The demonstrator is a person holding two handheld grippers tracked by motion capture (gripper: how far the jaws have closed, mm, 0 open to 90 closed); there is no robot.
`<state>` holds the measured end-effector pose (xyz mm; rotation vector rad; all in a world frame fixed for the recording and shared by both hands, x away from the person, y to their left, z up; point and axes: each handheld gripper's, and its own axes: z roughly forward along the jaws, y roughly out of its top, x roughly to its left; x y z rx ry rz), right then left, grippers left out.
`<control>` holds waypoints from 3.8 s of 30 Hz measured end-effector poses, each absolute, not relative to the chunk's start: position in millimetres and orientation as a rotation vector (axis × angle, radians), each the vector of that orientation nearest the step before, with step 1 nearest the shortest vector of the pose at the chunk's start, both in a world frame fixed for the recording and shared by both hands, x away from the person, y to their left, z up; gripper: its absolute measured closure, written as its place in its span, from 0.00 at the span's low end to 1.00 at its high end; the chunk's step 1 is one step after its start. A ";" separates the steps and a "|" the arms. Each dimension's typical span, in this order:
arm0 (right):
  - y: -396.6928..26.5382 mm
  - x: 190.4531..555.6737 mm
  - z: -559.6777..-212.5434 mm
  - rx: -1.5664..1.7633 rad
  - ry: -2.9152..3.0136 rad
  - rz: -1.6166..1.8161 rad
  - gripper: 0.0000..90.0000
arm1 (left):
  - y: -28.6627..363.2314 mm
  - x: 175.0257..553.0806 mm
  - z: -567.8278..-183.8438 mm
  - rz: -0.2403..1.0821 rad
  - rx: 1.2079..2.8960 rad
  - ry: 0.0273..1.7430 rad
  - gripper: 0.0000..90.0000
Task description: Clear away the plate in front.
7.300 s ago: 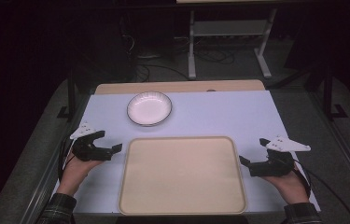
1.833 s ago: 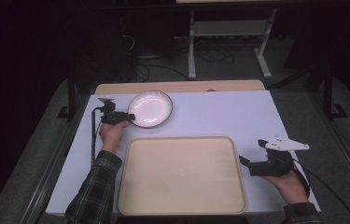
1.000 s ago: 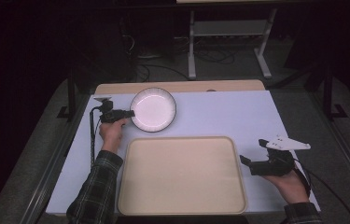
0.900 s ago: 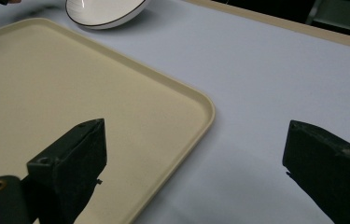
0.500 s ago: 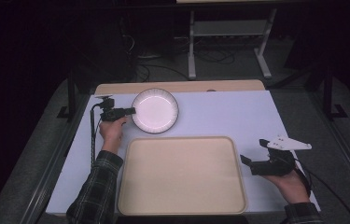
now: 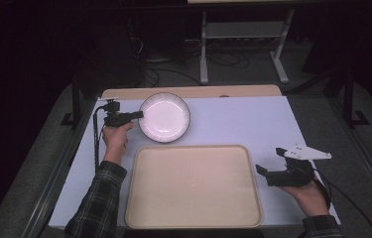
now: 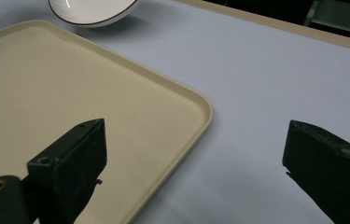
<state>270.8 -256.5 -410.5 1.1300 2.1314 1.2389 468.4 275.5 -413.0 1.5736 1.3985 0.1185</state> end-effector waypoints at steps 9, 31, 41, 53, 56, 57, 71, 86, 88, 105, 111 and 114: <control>-257.2 270.5 -410.2 1.131 2.128 1.239 0.06 | 274.2 458.8 -398.3 0.132 1.613 1.324 0.95; -259.5 270.0 -409.6 1.136 2.117 1.238 0.06 | 256.0 428.8 -375.7 0.078 1.748 1.154 0.95; -260.3 270.0 -409.5 1.139 2.115 1.238 0.06 | 241.1 409.9 -370.3 0.072 1.808 1.075 0.95; -260.6 269.9 -409.5 1.139 2.114 1.237 0.06 | 226.6 391.0 -373.4 0.056 1.873 1.020 0.95; -260.6 269.8 -409.6 1.141 2.114 1.236 0.06 | 222.8 386.2 -374.9 0.052 1.886 1.015 0.95; -260.7 269.7 -409.7 1.141 2.114 1.237 0.06 | 221.9 384.6 -375.6 0.056 1.894 1.011 0.95; -260.3 269.5 -410.9 1.137 2.120 1.234 0.06 | 209.7 363.3 -388.1 -0.021 1.955 0.976 0.95; -262.3 267.7 -411.5 1.132 2.123 1.220 0.06 | 197.2 355.3 -398.5 -0.062 2.013 0.937 0.94; -262.2 268.1 -411.7 1.129 2.126 1.217 0.06 | 197.2 355.9 -399.3 -0.057 2.019 0.934 0.95; -257.9 268.7 -415.0 1.108 2.154 1.200 0.06 | 192.1 362.0 -414.4 -0.059 2.103 0.896 0.95; -257.0 269.3 -415.5 1.097 2.162 1.201 0.06 | 188.7 363.3 -421.4 -0.089 2.128 0.880 0.95; -256.5 269.4 -415.7 1.097 2.163 1.201 0.06 | 187.7 363.9 -422.9 -0.082 2.147 0.874 0.94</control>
